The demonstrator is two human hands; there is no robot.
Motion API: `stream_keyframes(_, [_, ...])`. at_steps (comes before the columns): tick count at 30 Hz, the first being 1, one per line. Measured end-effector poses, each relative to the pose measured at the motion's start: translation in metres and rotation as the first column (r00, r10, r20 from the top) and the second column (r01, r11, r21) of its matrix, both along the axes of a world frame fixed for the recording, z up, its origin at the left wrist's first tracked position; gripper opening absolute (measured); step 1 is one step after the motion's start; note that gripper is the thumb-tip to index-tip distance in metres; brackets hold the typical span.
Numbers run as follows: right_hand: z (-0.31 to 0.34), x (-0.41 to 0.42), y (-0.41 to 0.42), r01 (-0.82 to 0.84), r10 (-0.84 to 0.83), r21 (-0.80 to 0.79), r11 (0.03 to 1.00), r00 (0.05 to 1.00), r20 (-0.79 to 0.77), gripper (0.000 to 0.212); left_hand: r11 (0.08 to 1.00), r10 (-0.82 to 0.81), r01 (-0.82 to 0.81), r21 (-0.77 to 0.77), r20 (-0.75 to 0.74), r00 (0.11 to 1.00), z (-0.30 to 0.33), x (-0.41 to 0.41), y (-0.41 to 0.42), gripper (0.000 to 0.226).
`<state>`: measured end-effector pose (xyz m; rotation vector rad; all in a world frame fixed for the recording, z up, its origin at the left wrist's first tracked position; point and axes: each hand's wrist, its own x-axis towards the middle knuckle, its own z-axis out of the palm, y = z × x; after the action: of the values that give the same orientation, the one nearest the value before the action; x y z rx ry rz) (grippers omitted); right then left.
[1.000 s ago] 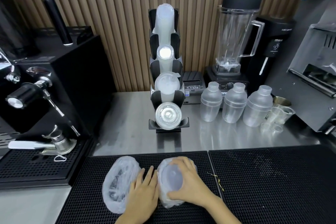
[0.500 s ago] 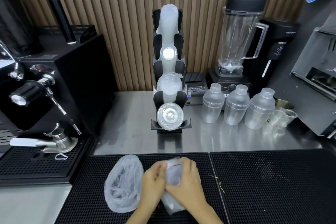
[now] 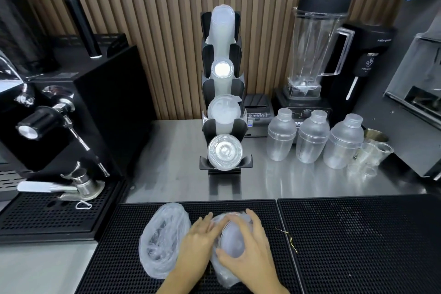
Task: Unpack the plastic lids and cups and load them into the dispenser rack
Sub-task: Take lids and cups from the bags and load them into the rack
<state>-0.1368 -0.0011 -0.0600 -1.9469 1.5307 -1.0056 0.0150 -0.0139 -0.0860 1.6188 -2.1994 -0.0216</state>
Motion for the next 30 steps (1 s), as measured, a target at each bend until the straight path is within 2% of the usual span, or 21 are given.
stream_keyframes(2, [0.004, 0.002, 0.003, 0.037, -0.039, -0.011, 0.999, 0.985, -0.171, 0.074, 0.999, -0.002, 0.005, -0.047, 0.060, 0.998, 0.004, -0.004, -0.004, 0.069])
stream_keyframes(5, [0.013, 0.001, 0.001, 0.079, -0.070, 0.027, 0.996, 0.964, -0.256, 0.080, 0.999, 0.028, -0.020, -0.044, 0.202, 0.979, -0.004, -0.003, -0.010, 0.065])
stream_keyframes(7, [0.021, -0.004, -0.002, 0.051, -0.035, 0.071, 0.996, 0.977, -0.212, 0.080, 0.998, 0.055, -0.044, -0.045, 0.274, 0.960, -0.008, -0.003, -0.013, 0.056])
stream_keyframes(9, [0.035, -0.010, -0.007, 0.008, 0.000, 0.087, 0.996, 0.995, -0.096, 0.078, 0.996, 0.072, -0.050, -0.078, 0.313, 0.947, -0.010, -0.001, -0.014, 0.050])
stream_keyframes(11, [0.052, -0.016, -0.011, -0.013, 0.010, 0.054, 0.998, 0.998, 0.055, 0.074, 0.993, 0.088, -0.055, -0.105, 0.344, 0.935, -0.011, -0.001, -0.014, 0.049])
stream_keyframes(14, [0.075, -0.024, -0.017, 0.011, -0.007, -0.024, 1.000, 0.983, 0.183, 0.075, 0.993, 0.105, -0.080, -0.084, 0.366, 0.925, -0.015, -0.001, -0.015, 0.050])
stream_keyframes(17, [0.108, -0.030, -0.026, 0.018, 0.007, -0.110, 0.994, 0.975, 0.224, 0.088, 0.982, 0.181, -0.153, -0.109, 0.327, 0.928, -0.013, -0.003, -0.020, 0.062])
stream_keyframes(19, [0.141, -0.032, -0.039, -0.012, 0.044, -0.148, 0.989, 0.976, 0.215, 0.091, 0.974, 0.209, -0.180, -0.141, 0.233, 0.950, 0.008, -0.009, -0.022, 0.051])
stream_keyframes(20, [0.160, -0.031, -0.050, -0.024, 0.058, -0.185, 0.983, 0.982, 0.180, 0.091, 0.968, 0.206, -0.178, -0.179, 0.154, 0.966, 0.022, -0.013, -0.022, 0.038])
stream_keyframes(21, [0.179, -0.030, -0.064, -0.034, 0.065, -0.235, 0.971, 0.990, 0.125, 0.089, 0.960, 0.189, -0.168, -0.223, 0.076, 0.979, 0.033, -0.016, -0.023, 0.038])
stream_keyframes(23, [0.214, -0.024, -0.094, -0.078, 0.078, -0.309, 0.948, 0.997, -0.015, 0.086, 0.919, 0.122, -0.126, -0.374, -0.034, 0.992, 0.055, -0.021, -0.025, 0.053])
stream_keyframes(25, [0.238, -0.012, -0.129, -0.144, 0.089, -0.305, 0.941, 0.978, -0.188, 0.085, 0.872, 0.050, -0.077, -0.484, -0.068, 0.996, 0.083, -0.021, -0.028, 0.047])
stream_keyframes(28, [0.252, 0.008, -0.177, -0.272, 0.108, -0.259, 0.927, 0.853, -0.510, 0.088, 0.806, 0.072, -0.122, -0.579, -0.108, 0.992, 0.117, -0.017, -0.045, 0.030])
stream_keyframes(30, [0.252, 0.018, -0.199, -0.328, 0.107, -0.213, 0.920, 0.736, -0.668, 0.090, 0.805, 0.111, -0.184, -0.564, -0.162, 0.981, 0.130, -0.013, -0.058, 0.028])
